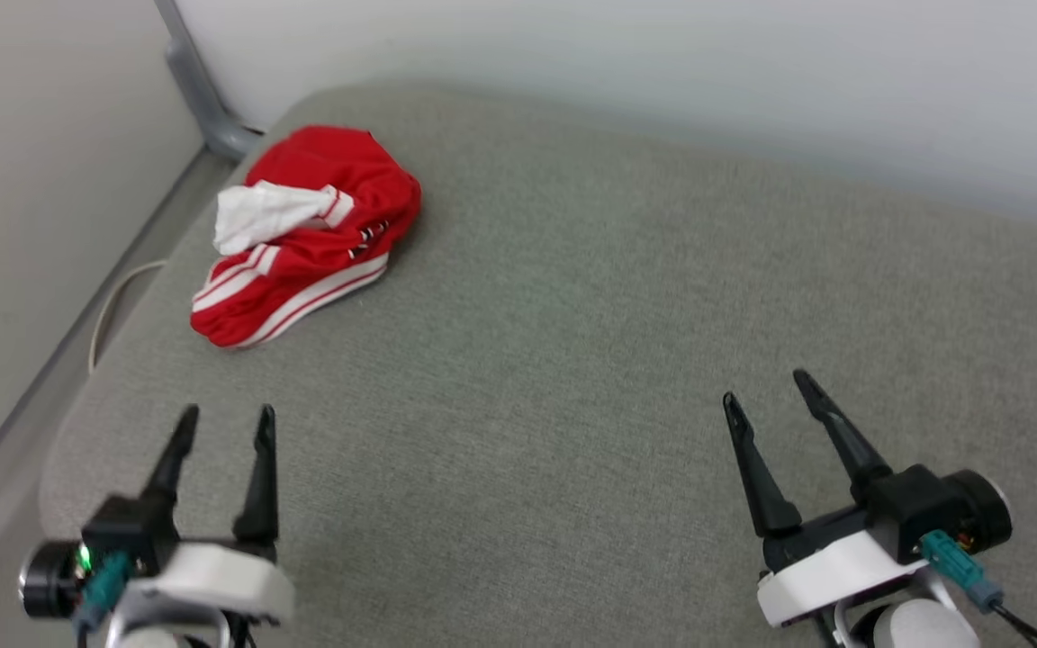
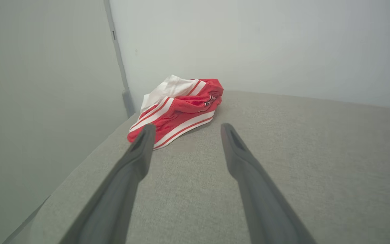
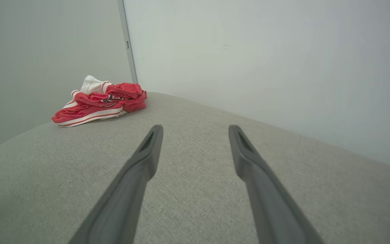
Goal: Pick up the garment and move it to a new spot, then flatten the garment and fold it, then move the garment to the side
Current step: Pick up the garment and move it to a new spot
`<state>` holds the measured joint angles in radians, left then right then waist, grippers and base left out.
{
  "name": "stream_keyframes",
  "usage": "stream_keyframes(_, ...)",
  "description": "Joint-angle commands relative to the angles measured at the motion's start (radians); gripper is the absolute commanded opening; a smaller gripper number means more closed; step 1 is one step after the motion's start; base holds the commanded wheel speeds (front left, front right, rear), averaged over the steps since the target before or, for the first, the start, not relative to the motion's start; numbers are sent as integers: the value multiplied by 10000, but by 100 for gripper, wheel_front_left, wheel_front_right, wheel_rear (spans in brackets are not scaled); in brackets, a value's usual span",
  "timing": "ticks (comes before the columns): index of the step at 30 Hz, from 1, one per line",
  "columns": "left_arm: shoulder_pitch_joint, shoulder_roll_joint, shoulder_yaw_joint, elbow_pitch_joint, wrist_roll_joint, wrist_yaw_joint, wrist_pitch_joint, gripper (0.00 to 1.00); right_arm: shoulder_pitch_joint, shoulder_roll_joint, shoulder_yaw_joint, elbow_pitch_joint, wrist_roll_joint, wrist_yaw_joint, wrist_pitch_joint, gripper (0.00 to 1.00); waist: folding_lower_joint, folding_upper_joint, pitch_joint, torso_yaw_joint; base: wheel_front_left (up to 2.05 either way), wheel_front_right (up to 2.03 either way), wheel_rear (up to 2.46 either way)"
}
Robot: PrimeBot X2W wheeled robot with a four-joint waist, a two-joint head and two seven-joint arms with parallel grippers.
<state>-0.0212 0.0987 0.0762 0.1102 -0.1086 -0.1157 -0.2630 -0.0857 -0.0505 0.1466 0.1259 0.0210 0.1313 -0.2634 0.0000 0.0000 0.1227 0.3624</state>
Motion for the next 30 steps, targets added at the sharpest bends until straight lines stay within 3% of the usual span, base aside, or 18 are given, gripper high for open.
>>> stream_keyframes(1,-409,173,-55,180,-12,-63,-28,100,-178,6,-71,-68,-73,-10,-21,100,0,0,711,-235,0,0,0)
stream_keyframes(8,-3362,2037,-942,2199,-829,-142,512,100,-727,3,-225,-429,-698,-10,-21,100,0,0,2254,-671,0,0,0)
stream_keyframes(13,-5340,3581,-2212,3149,-2327,-137,2185,100,-1066,3,-441,-746,-986,-10,-21,100,0,0,3139,-969,0,0,0)
stream_keyframes(18,-6909,4652,-3185,3796,-4024,-139,3788,100,-1247,2,-629,-986,-1043,-10,-21,100,0,0,3886,-1227,0,0,0)
stream_keyframes(23,-7936,5361,-3774,4313,-5228,-140,4604,100,-1323,3,-653,-1114,-1134,-10,-21,100,0,0,4465,-1481,0,0,0)
stream_keyframes(30,-8862,5718,-4444,5540,-6134,-141,5168,100,-1337,-18,-568,-1161,-1157,-15,-7,100,0,0,4940,-1696,0,0,0)
